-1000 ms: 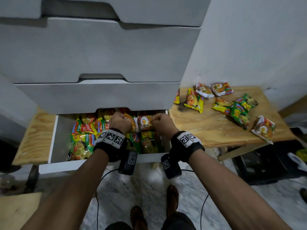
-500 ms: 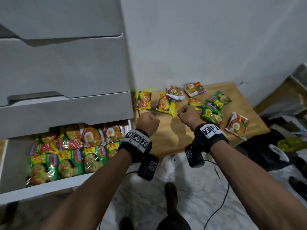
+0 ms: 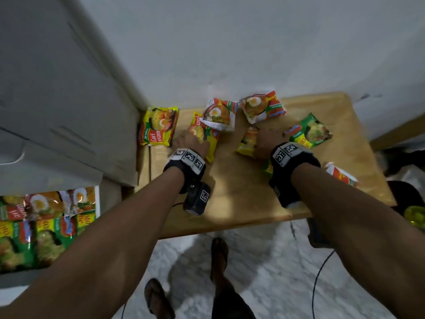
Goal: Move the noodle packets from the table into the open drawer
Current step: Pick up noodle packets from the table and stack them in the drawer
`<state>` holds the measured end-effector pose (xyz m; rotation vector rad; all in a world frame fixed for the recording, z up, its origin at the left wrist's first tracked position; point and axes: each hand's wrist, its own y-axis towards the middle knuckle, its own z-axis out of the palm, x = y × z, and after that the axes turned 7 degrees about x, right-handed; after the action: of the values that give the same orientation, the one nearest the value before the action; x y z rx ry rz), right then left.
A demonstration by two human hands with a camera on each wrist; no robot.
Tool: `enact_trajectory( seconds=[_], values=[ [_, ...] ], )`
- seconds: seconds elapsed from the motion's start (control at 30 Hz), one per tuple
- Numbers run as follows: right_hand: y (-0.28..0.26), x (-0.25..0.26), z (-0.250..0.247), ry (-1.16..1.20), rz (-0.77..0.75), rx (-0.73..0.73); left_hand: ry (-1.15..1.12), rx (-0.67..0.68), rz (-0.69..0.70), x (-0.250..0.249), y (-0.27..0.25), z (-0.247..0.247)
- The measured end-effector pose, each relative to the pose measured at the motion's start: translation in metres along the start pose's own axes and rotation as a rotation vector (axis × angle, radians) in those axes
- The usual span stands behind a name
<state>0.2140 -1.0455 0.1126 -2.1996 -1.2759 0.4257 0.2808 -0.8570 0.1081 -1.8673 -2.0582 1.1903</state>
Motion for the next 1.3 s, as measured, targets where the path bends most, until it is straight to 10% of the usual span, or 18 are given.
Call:
enact_trajectory(
  seconds=[0.33,0.8,1.3],
  values=[
    [0.036,-0.006,-0.006,-0.113,-0.102,0.034,-0.029,0.096,-0.058,-0.006,0.031,0.011],
    [-0.041,0.010,-0.031,-0.008,-0.258,-0.367,-0.451,0.071,-0.078,0.035,-0.052,-0.020],
    [-0.241,0.140,0.012,1.043,-0.350,-0.116,-0.776,0.228,0.177,0.221,-0.194,-0.123]
  ],
)
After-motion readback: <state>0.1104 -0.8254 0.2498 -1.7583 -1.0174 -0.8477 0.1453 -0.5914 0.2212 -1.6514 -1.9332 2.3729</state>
